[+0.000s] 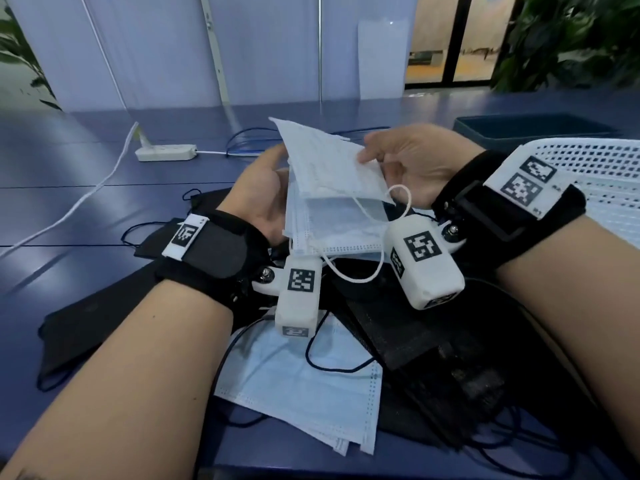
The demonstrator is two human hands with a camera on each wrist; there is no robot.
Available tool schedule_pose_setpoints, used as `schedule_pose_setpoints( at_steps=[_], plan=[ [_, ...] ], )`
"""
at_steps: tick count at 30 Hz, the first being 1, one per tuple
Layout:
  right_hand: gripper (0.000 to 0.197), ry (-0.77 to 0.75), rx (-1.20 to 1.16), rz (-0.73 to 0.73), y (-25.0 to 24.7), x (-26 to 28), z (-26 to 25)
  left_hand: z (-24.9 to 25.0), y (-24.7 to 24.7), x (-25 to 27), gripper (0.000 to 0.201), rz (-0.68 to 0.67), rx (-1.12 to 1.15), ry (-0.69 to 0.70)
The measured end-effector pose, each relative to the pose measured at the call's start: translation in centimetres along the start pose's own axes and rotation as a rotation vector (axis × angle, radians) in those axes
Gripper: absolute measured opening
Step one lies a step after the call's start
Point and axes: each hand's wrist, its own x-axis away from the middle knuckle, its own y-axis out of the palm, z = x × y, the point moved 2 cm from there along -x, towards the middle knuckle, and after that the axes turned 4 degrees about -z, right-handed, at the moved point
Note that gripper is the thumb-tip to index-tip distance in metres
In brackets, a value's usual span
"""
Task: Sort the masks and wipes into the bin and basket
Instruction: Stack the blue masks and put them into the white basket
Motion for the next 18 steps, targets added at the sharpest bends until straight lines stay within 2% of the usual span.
schedule_pose_setpoints(
  at_steps=[5, 7, 10, 13, 14, 16, 18],
  plan=[
    [0.018, -0.021, 0.062, -0.007, 0.0, -0.9, 1.0, 0.0, -0.8, -0.2, 0.076, 0.039, 0.072, -0.034],
    [0.023, -0.023, 0.108, 0.006, -0.2, -1.3, 1.0, 0.0, -0.7, -0.2, 0.068, 0.049, 0.047, -0.018],
    [0.030, -0.035, 0.178, -0.011, -0.7, -1.4, 0.6, 0.5, -0.8, -0.2, 0.044, 0.112, 0.004, 0.054],
    [0.013, -0.038, 0.333, -0.052, -1.2, -1.3, 0.0, 1.4, -1.3, -0.1, 0.042, 0.158, -0.047, 0.078],
    [0.014, -0.056, 0.403, -0.048, -1.4, -1.3, -0.1, 1.6, -1.3, 0.0, 0.043, 0.148, -0.058, 0.119],
    [0.035, -0.072, 0.483, -0.050, -1.5, -1.3, -0.1, 2.0, -0.9, 0.3, 0.047, 0.114, -0.092, 0.233],
    [0.043, -0.093, 0.458, -0.113, -0.8, -1.1, -0.1, 2.4, 0.0, 0.8, 0.050, 0.074, -0.156, 0.330]
  ],
)
